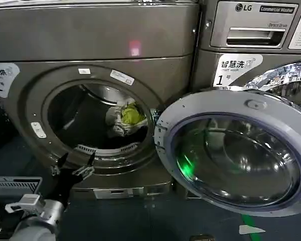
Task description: Grasp the clothes from the dryer.
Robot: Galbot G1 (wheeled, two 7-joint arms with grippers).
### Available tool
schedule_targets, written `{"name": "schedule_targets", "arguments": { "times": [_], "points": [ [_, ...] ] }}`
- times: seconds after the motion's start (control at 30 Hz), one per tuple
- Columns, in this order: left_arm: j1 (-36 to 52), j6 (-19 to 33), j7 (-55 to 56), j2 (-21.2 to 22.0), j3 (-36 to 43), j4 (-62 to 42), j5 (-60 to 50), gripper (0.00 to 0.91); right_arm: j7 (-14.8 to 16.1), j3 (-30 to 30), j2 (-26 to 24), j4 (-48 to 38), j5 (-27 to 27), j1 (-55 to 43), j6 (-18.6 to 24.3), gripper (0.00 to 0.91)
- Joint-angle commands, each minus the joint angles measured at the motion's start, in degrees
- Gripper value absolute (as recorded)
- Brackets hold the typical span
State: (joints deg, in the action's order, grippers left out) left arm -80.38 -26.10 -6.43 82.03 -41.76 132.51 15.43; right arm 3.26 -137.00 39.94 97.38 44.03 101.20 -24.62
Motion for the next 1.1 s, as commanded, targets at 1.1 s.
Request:
{"name": "schedule_targets", "arguments": {
  "times": [1.1],
  "points": [
    [62.14, 13.12, 1.59, -2.55, 15.37, -75.43, -0.45, 0.907, 0.78, -1.52, -0.75, 1.32, 4.7, -0.59, -2.32, 0.907]
  ]
}}
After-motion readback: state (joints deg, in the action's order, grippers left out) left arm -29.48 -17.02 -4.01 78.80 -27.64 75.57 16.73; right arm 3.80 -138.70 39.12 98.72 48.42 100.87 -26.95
